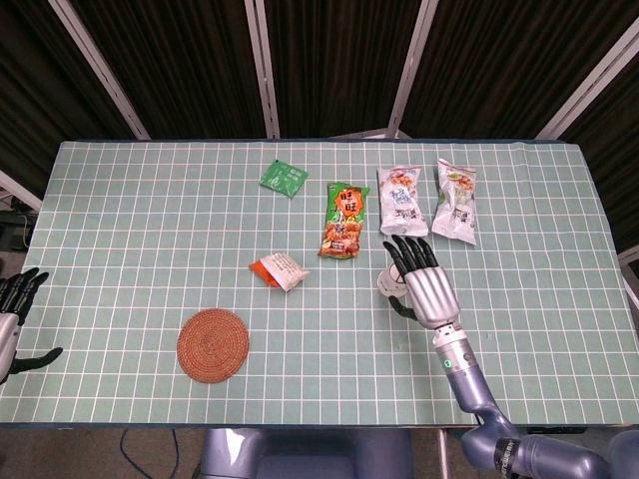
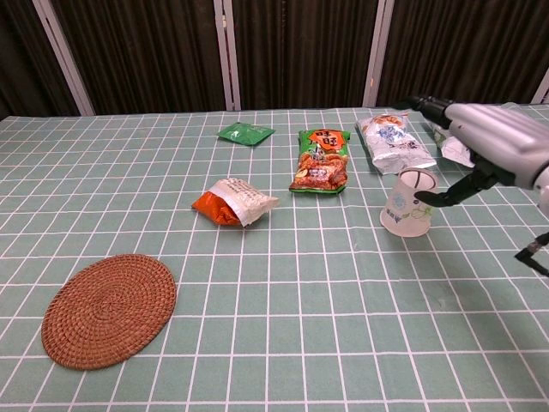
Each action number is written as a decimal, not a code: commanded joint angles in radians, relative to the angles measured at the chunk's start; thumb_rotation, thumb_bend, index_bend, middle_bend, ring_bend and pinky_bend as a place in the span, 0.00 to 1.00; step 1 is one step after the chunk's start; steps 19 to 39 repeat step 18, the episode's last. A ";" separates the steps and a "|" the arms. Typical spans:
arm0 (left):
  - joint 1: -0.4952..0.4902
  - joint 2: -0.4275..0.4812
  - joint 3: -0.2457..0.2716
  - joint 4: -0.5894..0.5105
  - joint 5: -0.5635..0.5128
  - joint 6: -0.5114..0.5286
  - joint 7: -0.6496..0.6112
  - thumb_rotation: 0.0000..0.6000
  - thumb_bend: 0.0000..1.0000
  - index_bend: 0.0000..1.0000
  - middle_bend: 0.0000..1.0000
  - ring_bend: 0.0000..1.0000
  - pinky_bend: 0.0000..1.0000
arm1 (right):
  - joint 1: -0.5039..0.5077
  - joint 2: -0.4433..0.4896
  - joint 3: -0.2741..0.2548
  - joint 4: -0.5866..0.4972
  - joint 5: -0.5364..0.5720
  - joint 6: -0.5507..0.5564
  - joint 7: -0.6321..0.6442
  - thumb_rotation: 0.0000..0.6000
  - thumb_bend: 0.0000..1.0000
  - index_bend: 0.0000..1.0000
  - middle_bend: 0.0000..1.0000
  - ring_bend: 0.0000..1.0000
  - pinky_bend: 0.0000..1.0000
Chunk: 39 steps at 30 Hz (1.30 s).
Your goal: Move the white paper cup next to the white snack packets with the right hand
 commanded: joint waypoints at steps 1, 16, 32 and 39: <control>0.004 -0.004 -0.003 0.005 0.001 0.012 0.010 1.00 0.00 0.00 0.00 0.00 0.00 | -0.039 0.080 -0.013 -0.056 -0.042 0.055 0.032 1.00 0.00 0.00 0.00 0.00 0.00; 0.028 -0.040 -0.009 0.032 0.042 0.094 0.051 1.00 0.00 0.00 0.00 0.00 0.00 | -0.300 0.431 -0.151 -0.239 -0.159 0.294 0.186 1.00 0.00 0.00 0.00 0.00 0.00; 0.030 -0.039 -0.008 0.031 0.045 0.097 0.049 1.00 0.00 0.00 0.00 0.00 0.00 | -0.319 0.434 -0.162 -0.221 -0.175 0.316 0.207 1.00 0.00 0.00 0.00 0.00 0.00; 0.030 -0.039 -0.008 0.031 0.045 0.097 0.049 1.00 0.00 0.00 0.00 0.00 0.00 | -0.319 0.434 -0.162 -0.221 -0.175 0.316 0.207 1.00 0.00 0.00 0.00 0.00 0.00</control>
